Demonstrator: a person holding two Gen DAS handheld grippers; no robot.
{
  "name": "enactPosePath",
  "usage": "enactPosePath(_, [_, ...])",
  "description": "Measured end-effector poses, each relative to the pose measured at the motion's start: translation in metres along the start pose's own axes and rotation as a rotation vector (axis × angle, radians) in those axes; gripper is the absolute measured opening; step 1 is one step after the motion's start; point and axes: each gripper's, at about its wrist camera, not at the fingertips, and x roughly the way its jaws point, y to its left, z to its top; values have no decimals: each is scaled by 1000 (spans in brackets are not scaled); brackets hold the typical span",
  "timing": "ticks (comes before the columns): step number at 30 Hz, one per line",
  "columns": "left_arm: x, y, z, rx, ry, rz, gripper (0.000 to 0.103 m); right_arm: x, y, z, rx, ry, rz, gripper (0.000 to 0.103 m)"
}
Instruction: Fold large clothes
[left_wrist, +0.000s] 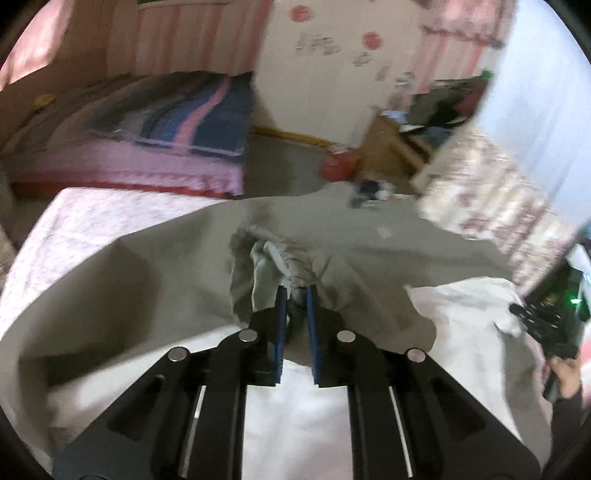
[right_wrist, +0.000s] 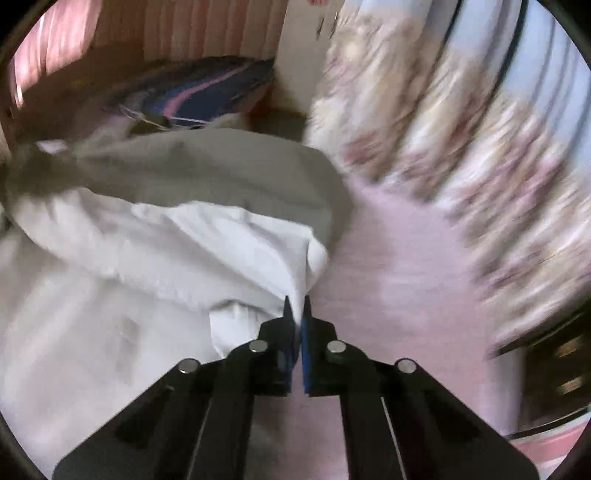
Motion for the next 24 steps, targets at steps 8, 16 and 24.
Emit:
enactPosePath(8, [56,1,-45,115,154,118,25,9,-53,-53,241,114,209,62])
enactPosePath(16, [14,-8,-24,160,64,231,68,-38,-32,23,163,-180,220,81])
enactPosePath(24, [80,-62,-11,221,135,216,61,64,22,60,15,6,31,80])
